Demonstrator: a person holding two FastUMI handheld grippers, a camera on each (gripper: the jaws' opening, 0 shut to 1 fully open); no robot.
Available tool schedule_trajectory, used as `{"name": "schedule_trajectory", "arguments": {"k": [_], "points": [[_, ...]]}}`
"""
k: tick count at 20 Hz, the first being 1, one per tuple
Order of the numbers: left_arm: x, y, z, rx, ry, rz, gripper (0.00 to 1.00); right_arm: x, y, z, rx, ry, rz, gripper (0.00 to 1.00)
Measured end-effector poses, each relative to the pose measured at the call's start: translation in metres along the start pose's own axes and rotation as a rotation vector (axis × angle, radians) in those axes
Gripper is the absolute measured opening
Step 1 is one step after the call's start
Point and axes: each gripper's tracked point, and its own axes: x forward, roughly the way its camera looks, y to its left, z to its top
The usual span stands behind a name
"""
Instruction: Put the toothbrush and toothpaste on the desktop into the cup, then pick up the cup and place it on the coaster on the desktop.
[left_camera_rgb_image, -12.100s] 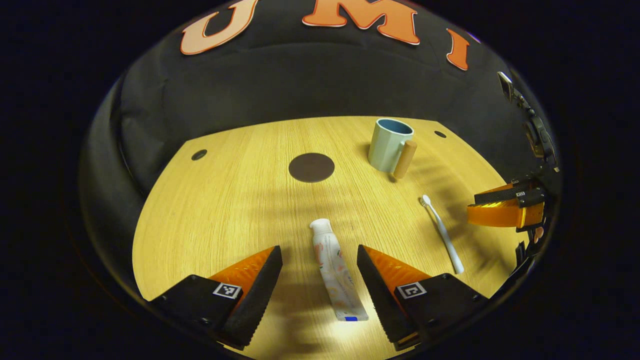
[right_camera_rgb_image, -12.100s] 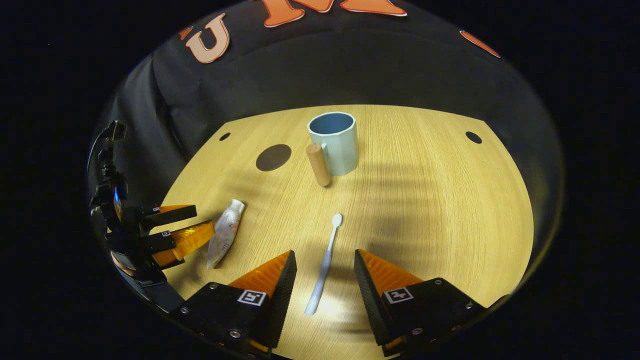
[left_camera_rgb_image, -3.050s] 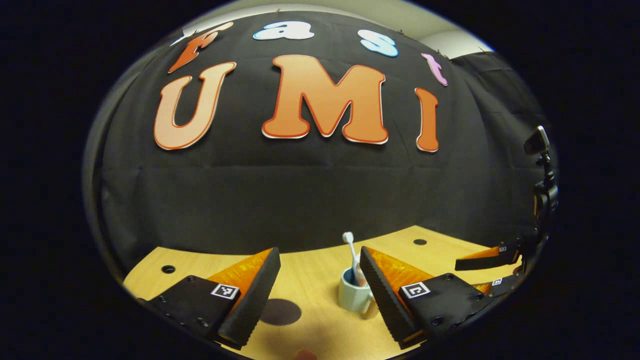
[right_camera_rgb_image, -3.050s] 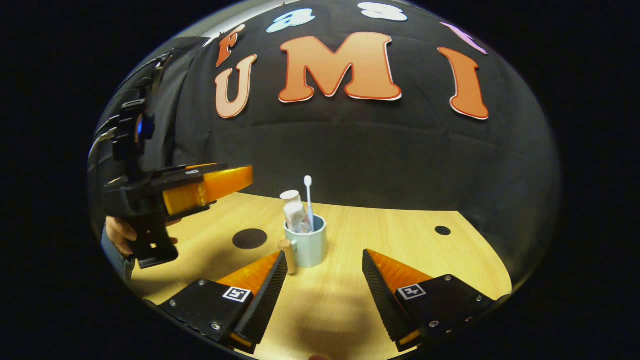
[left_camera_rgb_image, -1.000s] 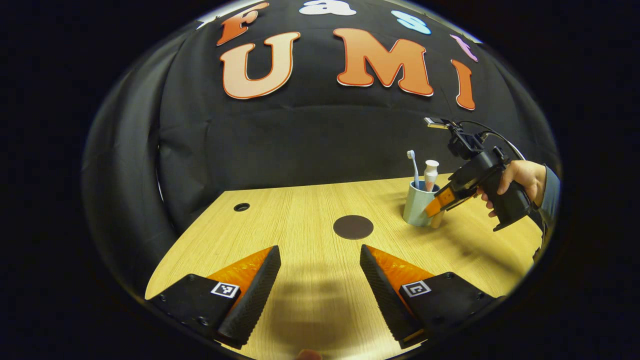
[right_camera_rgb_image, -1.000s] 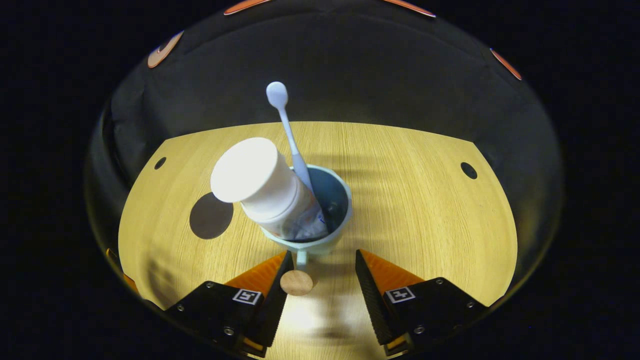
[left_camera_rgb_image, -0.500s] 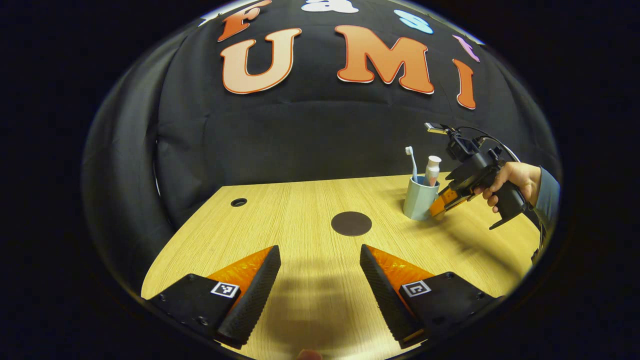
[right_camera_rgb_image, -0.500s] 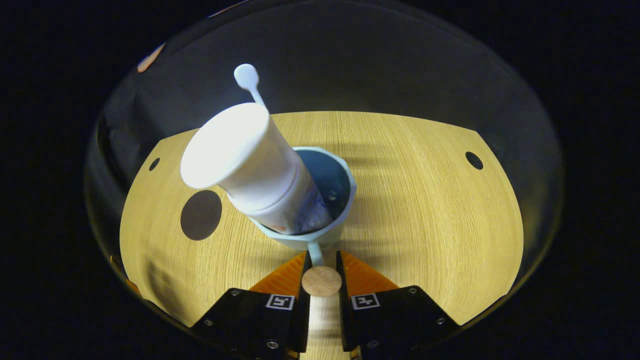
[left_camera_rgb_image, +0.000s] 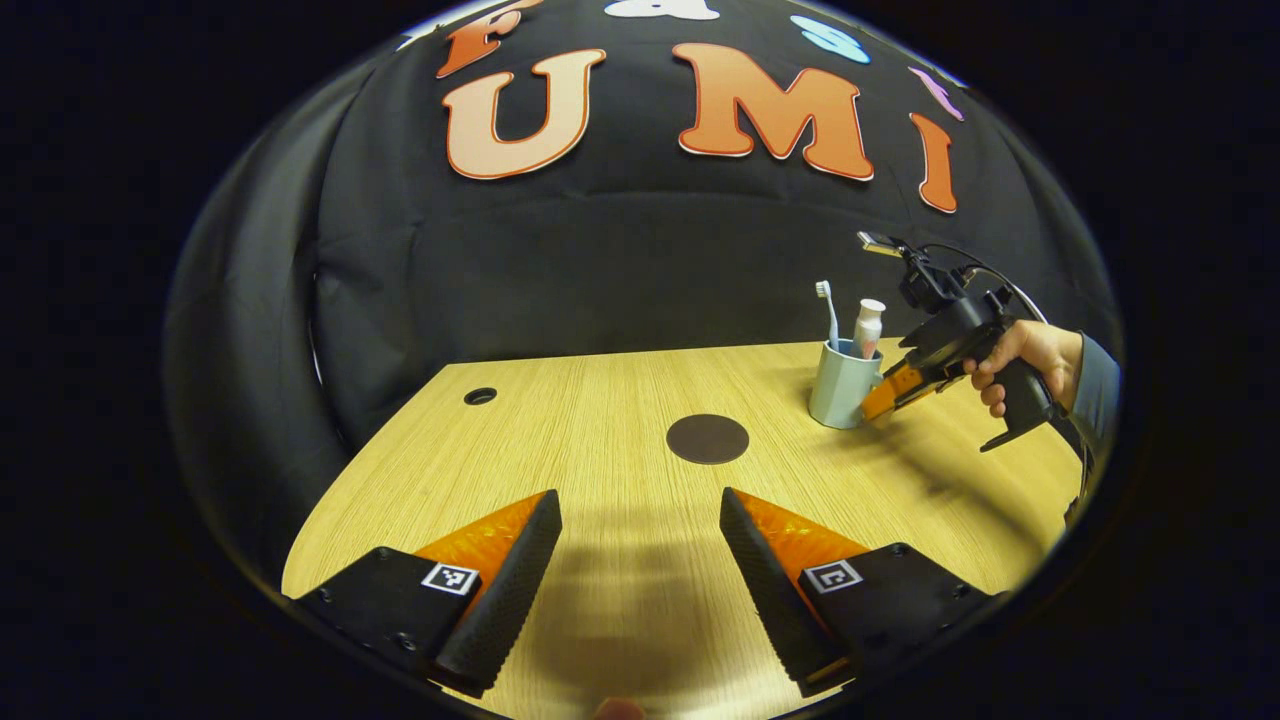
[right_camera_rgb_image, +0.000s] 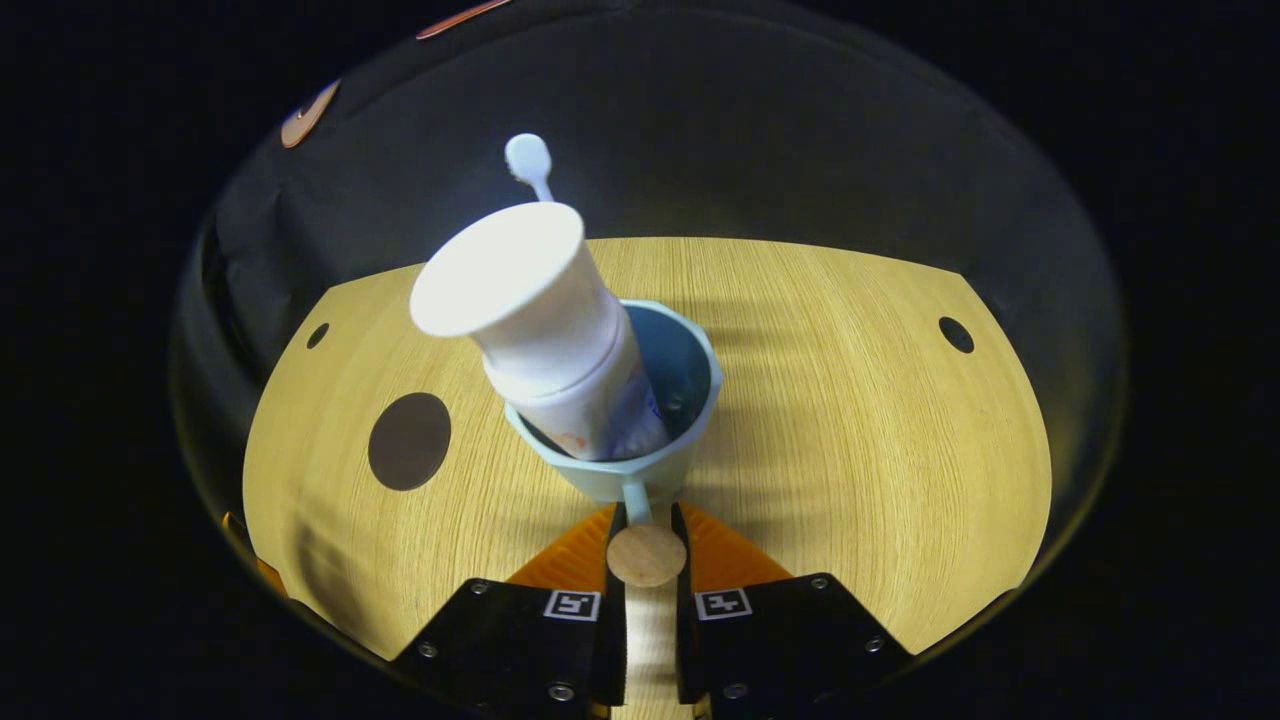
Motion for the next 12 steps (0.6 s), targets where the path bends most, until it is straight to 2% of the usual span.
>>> {"name": "schedule_trajectory", "arguments": {"k": [2,4,6,12], "points": [[0.000,0.002,0.001,-0.002,-0.004,-0.002,1.00,0.000,-0.002,0.008,-0.030,-0.037,0.004,0.20],[0.001,0.001,-0.003,-0.008,-0.005,-0.004,1.00,-0.001,-0.006,0.014,-0.080,-0.062,-0.027,0.20],[0.001,0.001,-0.003,-0.022,0.004,-0.011,1.00,0.000,-0.009,0.011,-0.119,-0.049,-0.046,0.18],[0.002,0.002,-0.004,-0.031,0.019,-0.013,1.00,0.002,-0.010,0.004,-0.136,-0.022,-0.058,0.18]]}}
